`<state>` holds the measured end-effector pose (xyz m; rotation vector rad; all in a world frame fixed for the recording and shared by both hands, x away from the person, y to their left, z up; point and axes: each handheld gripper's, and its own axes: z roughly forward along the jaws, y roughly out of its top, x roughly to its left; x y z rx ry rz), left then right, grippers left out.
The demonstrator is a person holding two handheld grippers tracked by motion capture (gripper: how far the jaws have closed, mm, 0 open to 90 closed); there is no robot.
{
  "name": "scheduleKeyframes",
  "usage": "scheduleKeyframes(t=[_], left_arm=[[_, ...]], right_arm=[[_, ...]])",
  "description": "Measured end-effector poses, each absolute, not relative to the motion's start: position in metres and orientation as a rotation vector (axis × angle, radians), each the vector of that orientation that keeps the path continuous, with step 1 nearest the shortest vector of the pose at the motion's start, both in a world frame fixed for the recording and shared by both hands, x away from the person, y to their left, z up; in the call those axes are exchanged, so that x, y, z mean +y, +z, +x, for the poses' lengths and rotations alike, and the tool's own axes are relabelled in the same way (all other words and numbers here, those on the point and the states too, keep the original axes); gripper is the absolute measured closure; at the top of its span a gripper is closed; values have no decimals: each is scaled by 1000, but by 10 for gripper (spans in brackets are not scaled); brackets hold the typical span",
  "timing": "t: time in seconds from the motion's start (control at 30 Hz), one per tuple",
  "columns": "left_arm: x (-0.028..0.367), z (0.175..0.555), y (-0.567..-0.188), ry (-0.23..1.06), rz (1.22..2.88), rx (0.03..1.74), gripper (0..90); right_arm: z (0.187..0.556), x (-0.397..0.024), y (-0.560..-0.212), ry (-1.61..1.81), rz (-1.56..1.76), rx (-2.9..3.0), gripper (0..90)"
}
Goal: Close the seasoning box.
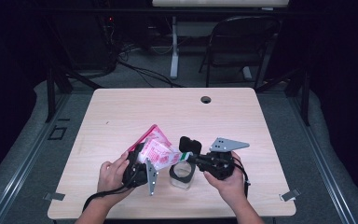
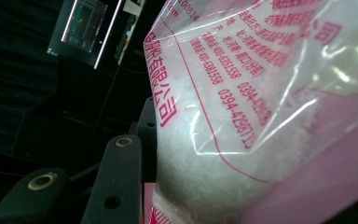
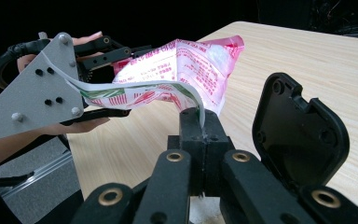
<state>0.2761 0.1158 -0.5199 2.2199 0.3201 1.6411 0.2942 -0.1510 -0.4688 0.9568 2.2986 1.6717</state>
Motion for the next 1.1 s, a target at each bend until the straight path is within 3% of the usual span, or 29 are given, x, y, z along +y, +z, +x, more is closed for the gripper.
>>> scheduleKeyframes(t=[1.1], left_arm=[[109,269,-516,1746,2216,201,640]], right_arm=[[291,-160,-478,1667,1031,2312,900]])
